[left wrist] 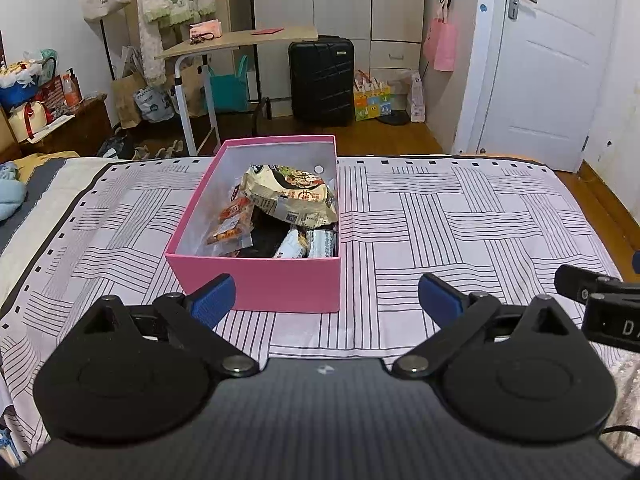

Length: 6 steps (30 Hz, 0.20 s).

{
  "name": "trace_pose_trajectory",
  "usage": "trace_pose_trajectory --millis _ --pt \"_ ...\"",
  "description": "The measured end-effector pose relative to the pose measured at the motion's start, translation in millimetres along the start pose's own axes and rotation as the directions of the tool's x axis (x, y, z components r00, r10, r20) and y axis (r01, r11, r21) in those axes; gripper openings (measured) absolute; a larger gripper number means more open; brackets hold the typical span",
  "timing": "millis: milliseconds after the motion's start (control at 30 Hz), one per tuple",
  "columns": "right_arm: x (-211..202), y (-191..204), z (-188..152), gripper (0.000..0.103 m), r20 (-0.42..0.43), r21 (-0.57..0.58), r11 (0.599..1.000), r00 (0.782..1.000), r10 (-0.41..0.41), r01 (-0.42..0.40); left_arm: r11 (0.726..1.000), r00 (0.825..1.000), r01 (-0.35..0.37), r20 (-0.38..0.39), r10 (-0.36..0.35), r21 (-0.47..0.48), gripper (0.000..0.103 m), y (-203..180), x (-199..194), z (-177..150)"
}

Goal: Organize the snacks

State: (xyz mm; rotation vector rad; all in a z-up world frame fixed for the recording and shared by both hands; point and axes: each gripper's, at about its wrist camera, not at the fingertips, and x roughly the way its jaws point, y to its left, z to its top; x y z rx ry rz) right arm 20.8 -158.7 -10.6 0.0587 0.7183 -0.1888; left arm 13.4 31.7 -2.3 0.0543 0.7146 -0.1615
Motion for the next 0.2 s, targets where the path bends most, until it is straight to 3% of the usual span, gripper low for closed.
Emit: trace_pose_trajectory --millis 200 --pt "3.1 -0.1 -1.0 0.098 -0.008 0.003 1.0 1.0 -0.006 0.006 1.0 1.0 -0.006 -0.003 0.006 0.007 0.099 1.0 0.6 -0.6"
